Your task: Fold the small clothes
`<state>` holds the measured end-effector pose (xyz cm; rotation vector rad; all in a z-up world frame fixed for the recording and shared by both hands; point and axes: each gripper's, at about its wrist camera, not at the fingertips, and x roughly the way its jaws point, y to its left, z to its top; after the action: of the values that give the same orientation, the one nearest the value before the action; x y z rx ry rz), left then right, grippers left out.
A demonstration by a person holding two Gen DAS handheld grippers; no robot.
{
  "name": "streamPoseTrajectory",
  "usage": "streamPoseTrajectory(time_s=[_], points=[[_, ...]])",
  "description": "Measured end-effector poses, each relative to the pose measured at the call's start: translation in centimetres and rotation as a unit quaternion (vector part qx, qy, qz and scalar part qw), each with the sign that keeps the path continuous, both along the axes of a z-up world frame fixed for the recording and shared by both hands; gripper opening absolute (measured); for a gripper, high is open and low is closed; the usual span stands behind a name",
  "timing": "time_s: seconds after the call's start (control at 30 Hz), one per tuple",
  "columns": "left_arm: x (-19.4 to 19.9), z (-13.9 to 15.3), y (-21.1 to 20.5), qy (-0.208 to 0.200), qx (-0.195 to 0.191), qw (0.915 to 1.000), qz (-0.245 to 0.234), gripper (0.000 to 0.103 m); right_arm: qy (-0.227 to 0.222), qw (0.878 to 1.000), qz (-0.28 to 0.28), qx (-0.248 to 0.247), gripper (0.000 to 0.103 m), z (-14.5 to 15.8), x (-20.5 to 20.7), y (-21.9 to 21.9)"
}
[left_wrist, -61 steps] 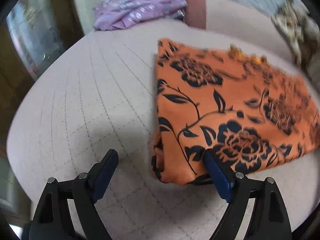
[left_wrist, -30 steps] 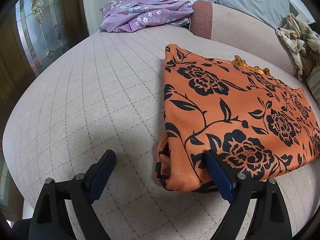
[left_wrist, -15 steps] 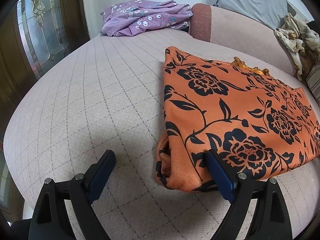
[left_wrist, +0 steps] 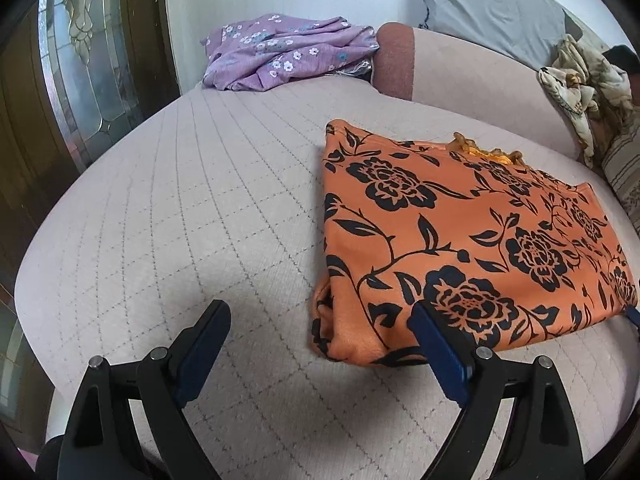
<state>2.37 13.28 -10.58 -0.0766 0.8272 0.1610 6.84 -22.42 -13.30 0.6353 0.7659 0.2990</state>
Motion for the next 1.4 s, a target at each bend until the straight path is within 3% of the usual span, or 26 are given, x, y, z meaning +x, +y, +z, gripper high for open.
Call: streamPoseTrajectory(time_s=[0.43,0.67,0.73,0.77,0.8,0.83,1.03,1.1,1.13,1.4], points=[[-0.2,0.1,0.0,-0.010,0.002,0.9999,0.002,0.092,0.011,1.000,-0.003,-0.009,0.092,0.4,-0.2,0.2],[1.1,-1.3,0.1,0.014,-0.006,0.9999,0.004,0.092,-0.032,0.999,0.013,-0.010,0.092,5.1,0.9,2.3],[1.4,-1.8,0.0,0.025,-0.007,0.9997,0.004,0.092,-0.015,1.000,0.009,-0.009,0.094,4.4,2.4,2.5],[1.4,-2.0,0.1,0.027,-0.009,0.9996,0.005,0.092,0.006,1.000,0.007,-0.011,0.094,3.5,3.2,2.5],[1.4,-2.0,0.2,0.025,-0.014,0.9996,0.008,0.092,0.066,0.998,-0.002,-0.023,0.093,1.3,4.5,2.3],[1.4,-1.9,0.2,0.025,-0.015,0.9996,0.008,0.092,0.073,0.997,-0.006,-0.016,0.093,0.6,4.7,2.2],[1.6,-2.0,0.2,0.025,-0.015,0.9995,0.011,0.092,0.025,0.999,0.004,-0.043,0.094,3.5,4.2,3.3],[1.7,-2.0,0.2,0.025,-0.014,0.9995,0.010,0.092,0.046,0.998,0.006,-0.052,0.094,2.4,4.8,3.3],[1.7,-1.9,0.2,0.025,-0.015,0.9995,0.010,0.092,0.078,0.996,-0.002,-0.053,0.094,1.3,5.2,3.0],[1.5,-1.6,0.5,0.017,-0.030,0.9993,0.014,0.092,0.042,0.995,0.015,-0.091,0.094,3.4,4.9,5.0]])
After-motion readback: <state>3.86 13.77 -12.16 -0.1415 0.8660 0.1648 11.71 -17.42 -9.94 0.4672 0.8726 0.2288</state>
